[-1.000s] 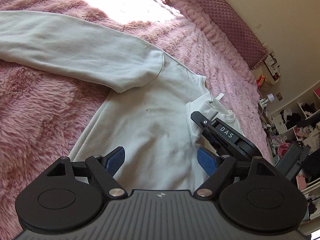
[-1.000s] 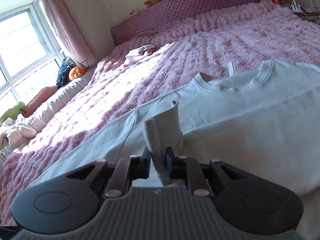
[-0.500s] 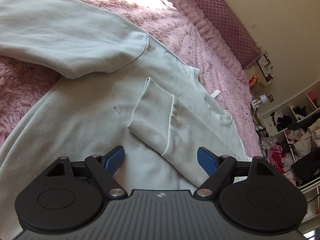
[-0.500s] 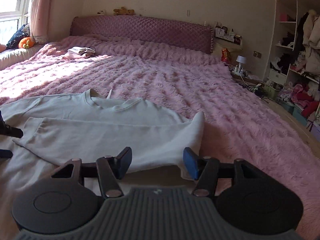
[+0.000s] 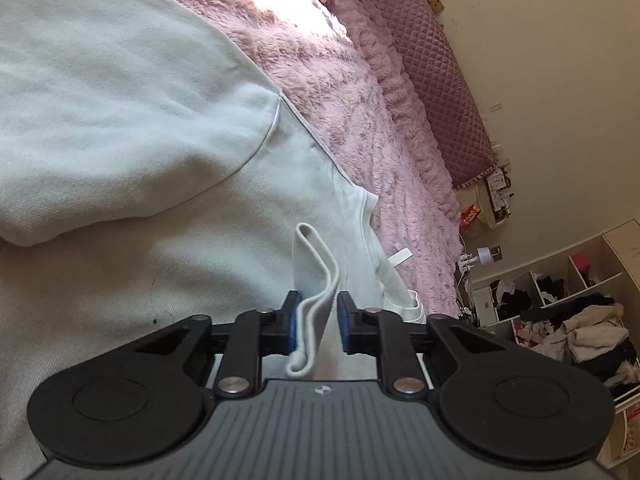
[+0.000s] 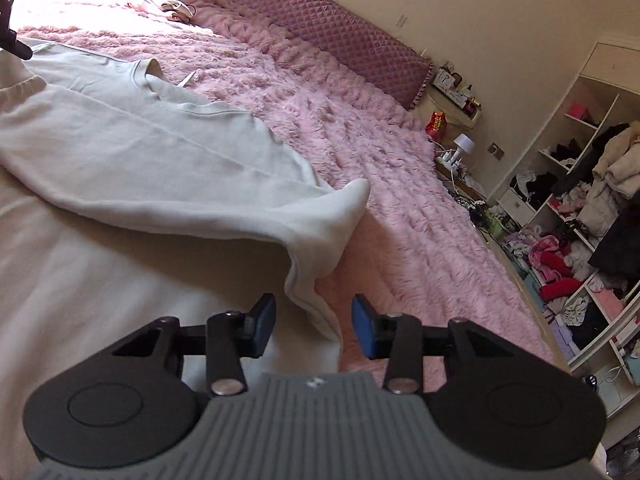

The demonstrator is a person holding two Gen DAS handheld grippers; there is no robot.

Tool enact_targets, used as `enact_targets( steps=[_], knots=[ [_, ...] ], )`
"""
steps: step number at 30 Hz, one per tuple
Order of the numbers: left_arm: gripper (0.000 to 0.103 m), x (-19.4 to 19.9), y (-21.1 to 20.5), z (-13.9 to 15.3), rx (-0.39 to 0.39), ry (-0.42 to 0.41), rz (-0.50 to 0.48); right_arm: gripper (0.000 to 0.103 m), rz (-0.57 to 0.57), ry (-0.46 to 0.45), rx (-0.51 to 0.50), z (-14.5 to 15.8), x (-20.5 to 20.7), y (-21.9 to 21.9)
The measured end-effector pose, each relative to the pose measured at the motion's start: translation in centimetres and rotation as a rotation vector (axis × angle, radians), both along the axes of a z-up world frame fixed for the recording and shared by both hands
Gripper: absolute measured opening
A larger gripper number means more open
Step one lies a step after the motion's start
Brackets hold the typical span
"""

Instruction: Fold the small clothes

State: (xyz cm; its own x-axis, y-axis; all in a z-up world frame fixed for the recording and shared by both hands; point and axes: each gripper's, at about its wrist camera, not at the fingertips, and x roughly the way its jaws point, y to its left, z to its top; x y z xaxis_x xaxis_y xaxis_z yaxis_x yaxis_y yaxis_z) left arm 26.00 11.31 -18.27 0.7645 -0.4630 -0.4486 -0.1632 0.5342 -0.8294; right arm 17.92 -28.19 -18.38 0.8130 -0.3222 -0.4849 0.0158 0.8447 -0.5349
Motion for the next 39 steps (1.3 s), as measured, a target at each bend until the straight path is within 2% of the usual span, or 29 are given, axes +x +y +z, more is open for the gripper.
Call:
enact_targets(
  steps=[1, 2, 3, 7, 8, 9, 12, 14, 17, 18, 20, 22, 23, 24, 27, 31, 33, 37, 39],
  knots=[
    [0.004, 0.1, -0.4, 0.8, 0.032, -0.028, -0.008, 0.035, -0.005, -0.008, -0.033, -0.2, 0.4, 0.2],
    [0.004, -0.1, -0.5, 1.6, 0.048, -0.063, -0.013, 0.028, -0.011, -0.014, -0.062, -0.4, 0.7, 0.4],
    [0.004, -0.5, -0.5, 2.4, 0.057, -0.103, -0.012, 0.000, -0.015, -0.016, -0.068, -0.3, 0.9, 0.4],
    [0.004, -4.0, 0.3, 5.8, 0.104, -0.282, 0.084, 0.000, -0.047, -0.052, -0.023, 1.4, 0.2, 0.0],
    [0.004, -4.7, 0.7, 5.9, 0.116, -0.289, 0.111, 0.000, -0.047, -0.061, -0.029, 1.6, -0.2, -0.1],
    [0.004, -4.8, 1.1, 5.7, 0.115, -0.274, 0.121, 0.000, -0.041, -0.056, -0.030, 1.6, -0.5, -0.1],
    [0.004, -4.5, 1.8, 3.3, 0.120, -0.165, 0.118, 0.000, -0.022, -0.018, -0.062, 0.6, -0.9, 0.0],
    [0.004, -4.5, 1.8, 1.6, 0.175, -0.096, 0.123, 0.000, -0.020, 0.012, -0.063, 0.0, -0.9, 0.1],
    [0.004, -4.9, 1.5, 0.0, 0.236, -0.044, 0.120, 0.000, -0.042, 0.082, -0.039, -0.8, -0.4, -0.1],
    [0.004, -5.1, 1.6, -0.2, 0.236, -0.040, 0.123, 0.000, -0.050, 0.089, -0.023, -0.7, -0.4, -0.2],
    [0.004, -5.7, 1.7, 0.1, 0.238, -0.064, 0.135, 0.012, -0.064, 0.081, 0.000, -0.3, -0.7, -0.6],
    [0.004, -6.3, 1.7, 0.9, 0.217, -0.128, 0.135, 0.036, -0.062, 0.052, 0.016, 0.3, -1.2, -0.8],
    [0.004, -6.4, 1.7, 1.4, 0.208, -0.165, 0.120, 0.042, -0.054, 0.043, 0.019, 0.5, -1.4, -0.8],
    [0.004, -6.1, 1.7, 1.7, 0.203, -0.173, 0.099, 0.043, -0.043, 0.041, 0.018, 0.5, -1.5, -0.8],
    [0.007, -4.5, 1.8, 1.5, 0.196, -0.127, 0.068, 0.043, -0.021, 0.051, 0.004, 0.2, -1.2, -0.4],
    [0.009, -2.6, 2.1, 0.3, 0.143, -0.085, 0.060, 0.043, -0.029, 0.058, 0.000, 0.0, -0.5, 0.1],
    [0.004, -2.8, 2.2, 0.9, 0.150, -0.111, 0.070, 0.044, -0.038, 0.055, 0.001, 0.0, -0.2, 0.1],
    [0.003, -4.9, 2.9, 4.1, 0.187, -0.274, 0.120, 0.044, -0.045, 0.056, 0.003, 0.0, 0.3, 0.2],
    [0.003, -5.2, 3.9, 4.3, 0.194, -0.268, 0.174, 0.044, -0.042, 0.054, 0.000, 0.0, 0.3, 0.4]
  ],
)
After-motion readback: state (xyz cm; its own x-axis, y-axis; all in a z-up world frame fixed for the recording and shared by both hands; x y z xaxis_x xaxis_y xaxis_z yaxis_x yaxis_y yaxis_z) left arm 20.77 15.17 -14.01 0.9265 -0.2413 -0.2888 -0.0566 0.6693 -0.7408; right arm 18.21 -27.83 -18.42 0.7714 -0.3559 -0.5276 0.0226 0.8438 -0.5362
